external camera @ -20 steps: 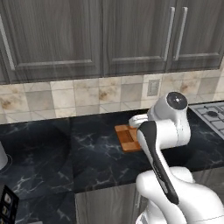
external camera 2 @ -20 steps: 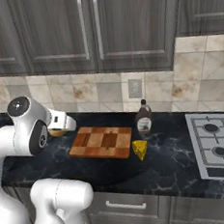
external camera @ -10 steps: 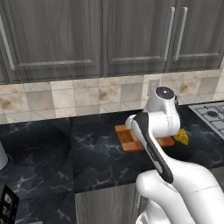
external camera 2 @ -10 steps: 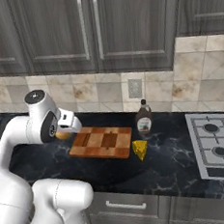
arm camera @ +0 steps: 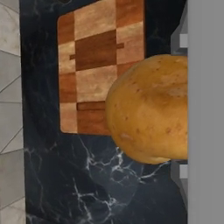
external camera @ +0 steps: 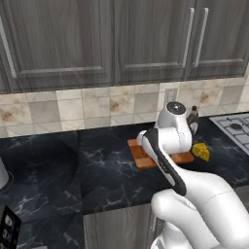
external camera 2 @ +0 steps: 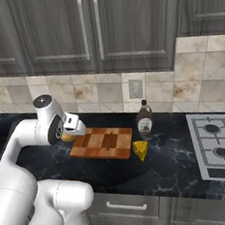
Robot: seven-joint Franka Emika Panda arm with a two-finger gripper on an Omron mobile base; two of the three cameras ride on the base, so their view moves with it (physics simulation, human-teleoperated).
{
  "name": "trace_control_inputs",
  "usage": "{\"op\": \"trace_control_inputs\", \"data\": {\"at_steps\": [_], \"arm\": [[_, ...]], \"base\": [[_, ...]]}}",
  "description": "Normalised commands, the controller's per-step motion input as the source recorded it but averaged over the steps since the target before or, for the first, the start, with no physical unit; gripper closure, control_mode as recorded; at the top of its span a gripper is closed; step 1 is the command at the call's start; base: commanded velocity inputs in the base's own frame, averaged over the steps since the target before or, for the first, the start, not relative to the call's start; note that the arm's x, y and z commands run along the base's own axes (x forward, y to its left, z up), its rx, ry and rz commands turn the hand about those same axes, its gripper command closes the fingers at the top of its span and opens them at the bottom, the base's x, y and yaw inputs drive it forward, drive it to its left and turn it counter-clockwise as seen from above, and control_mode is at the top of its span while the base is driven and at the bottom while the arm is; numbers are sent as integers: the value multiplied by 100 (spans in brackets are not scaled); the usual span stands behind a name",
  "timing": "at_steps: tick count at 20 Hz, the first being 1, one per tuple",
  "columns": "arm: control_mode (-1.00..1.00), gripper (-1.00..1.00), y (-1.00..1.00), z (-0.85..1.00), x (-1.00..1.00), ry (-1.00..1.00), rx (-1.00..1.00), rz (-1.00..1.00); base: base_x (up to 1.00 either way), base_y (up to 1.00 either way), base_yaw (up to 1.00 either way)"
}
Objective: Retrieve the reheated potato from the microwave, then place the potato, cheese, and condiment on the cutting board.
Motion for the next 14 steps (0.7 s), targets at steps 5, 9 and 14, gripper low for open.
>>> {"op": "trace_control_inputs", "data": {"at_steps": [5, 9, 14], "arm": [[-100, 100, 0, -33, 36, -11, 0, -5], [-100, 100, 1, -22, 43, -3, 0, -3], [-100, 100, 1, -16, 48, 6, 0, -2]], "base": [[0, 0, 0], [0, 0, 0], [0, 0, 0]]}}
